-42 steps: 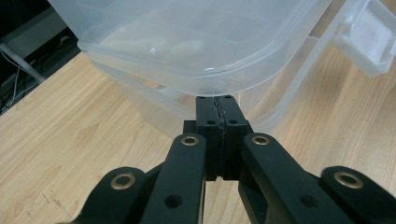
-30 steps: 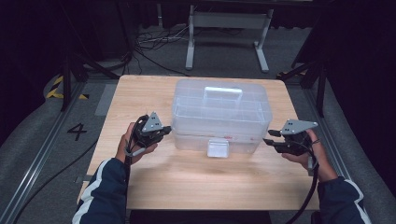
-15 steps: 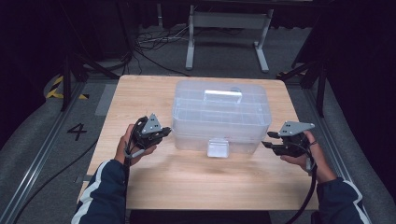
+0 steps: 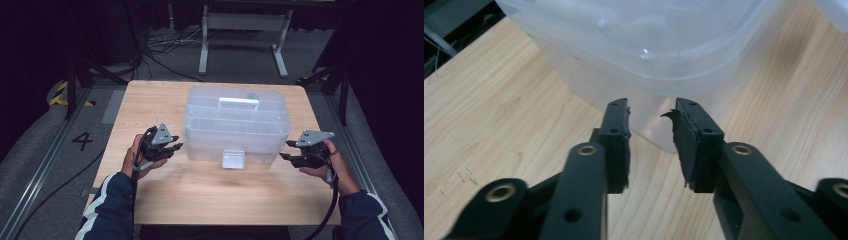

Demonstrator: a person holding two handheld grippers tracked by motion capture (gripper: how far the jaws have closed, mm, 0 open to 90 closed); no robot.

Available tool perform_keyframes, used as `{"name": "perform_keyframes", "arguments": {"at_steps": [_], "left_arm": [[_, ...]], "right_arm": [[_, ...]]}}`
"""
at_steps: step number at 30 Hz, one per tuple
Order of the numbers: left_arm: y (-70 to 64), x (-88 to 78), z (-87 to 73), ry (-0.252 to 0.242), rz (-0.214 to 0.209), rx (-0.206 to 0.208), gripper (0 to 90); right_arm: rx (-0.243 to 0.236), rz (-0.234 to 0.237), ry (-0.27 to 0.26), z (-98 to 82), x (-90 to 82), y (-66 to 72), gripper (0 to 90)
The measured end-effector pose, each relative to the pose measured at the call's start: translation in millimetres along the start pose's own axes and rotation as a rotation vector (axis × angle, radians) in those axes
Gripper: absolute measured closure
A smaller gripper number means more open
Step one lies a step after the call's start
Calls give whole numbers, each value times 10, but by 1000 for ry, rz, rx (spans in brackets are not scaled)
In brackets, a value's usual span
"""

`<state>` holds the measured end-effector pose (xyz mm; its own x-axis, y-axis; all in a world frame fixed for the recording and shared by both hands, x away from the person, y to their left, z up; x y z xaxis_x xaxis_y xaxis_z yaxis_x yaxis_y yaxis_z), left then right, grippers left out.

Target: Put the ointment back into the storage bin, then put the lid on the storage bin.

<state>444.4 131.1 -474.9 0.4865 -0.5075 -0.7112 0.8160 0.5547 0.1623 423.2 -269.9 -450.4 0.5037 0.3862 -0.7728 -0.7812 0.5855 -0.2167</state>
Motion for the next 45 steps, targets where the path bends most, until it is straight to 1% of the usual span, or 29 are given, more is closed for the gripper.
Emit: {"name": "perform_keyframes", "arguments": {"at_steps": [2,5,8,10,11,15,18,21,22,24,26,27,29,30,32,34,35,37,38,39,40,41,43,45], "left_arm": [[1,0,-27,16,9,8,621],[-5,-20,-61,27,20,7,566],[-13,-44,-109,59,45,19,500],[-23,-64,-147,74,40,16,472],[-23,-72,-162,74,46,15,451],[-10,-123,-243,107,67,19,388],[-9,-168,-305,125,77,15,370],[-28,-225,-371,141,78,24,346],[-41,-241,-402,155,79,25,340],[-62,-261,-449,168,83,30,321],[-93,-278,-506,185,78,39,313],[-93,-278,-506,185,78,39,306],[-109,-288,-565,202,83,40,304],[-118,-292,-591,207,81,40,300],[-135,-296,-640,214,80,28,293],[-149,-306,-694,222,76,30,284],[-152,-307,-723,226,77,23,284],[-149,-311,-740,232,78,24,278],[-151,-311,-767,224,70,10,275],[-154,-312,-780,221,63,-1,275],[-152,-311,-820,215,59,-17,272],[-155,-311,-843,215,61,-24,269],[-157,-312,-867,214,56,-24,268],[-154,-318,-946,228,52,-34,265]], "right_arm": [[-7,-8,9,4,2,4,482],[-18,-3,25,-5,1,25,474],[-25,-8,32,-12,-8,27,461],[-24,-19,34,-19,-21,20,459],[-23,-18,34,-25,-32,19,458],[-37,-29,47,-42,-72,7,447],[-37,-33,50,-50,-87,-2,445],[-40,-40,59,-76,-105,-2,443],[-39,-41,63,-90,-113,1,442],[-36,-42,67,-121,-122,7,440],[-47,-46,81,-165,-126,8,436],[-47,-46,81,-165,-126,8,436],[-48,-46,87,-204,-133,12,433],[-40,-51,88,-231,-135,12,433],[-33,-51,91,-268,-133,9,432],[-38,-59,98,-314,-134,7,428],[-41,-59,97,-324,-132,8,426],[-47,-68,96,-355,-139,8,425],[-52,-80,87,-374,-143,2,423],[-52,-80,87,-374,-143,2,423],[-52,-85,74,-398,-145,-7,420],[-42,-93,71,-415,-145,-10,419],[-45,-92,73,-437,-142,-16,414],[-37,-90,73,-496,-132,-17,401]]}}
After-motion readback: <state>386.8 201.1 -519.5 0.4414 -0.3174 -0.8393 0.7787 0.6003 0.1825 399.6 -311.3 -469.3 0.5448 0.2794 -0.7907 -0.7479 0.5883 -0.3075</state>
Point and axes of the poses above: each handheld gripper's, and its own axes: x roughly forward along the jaws, z roughly out of its top, y roughly to its left, the point moved 7 cm from there along x, roughly forward along the jaws, and after that the axes turned 5 degrees about y, right-handed, at the moved point
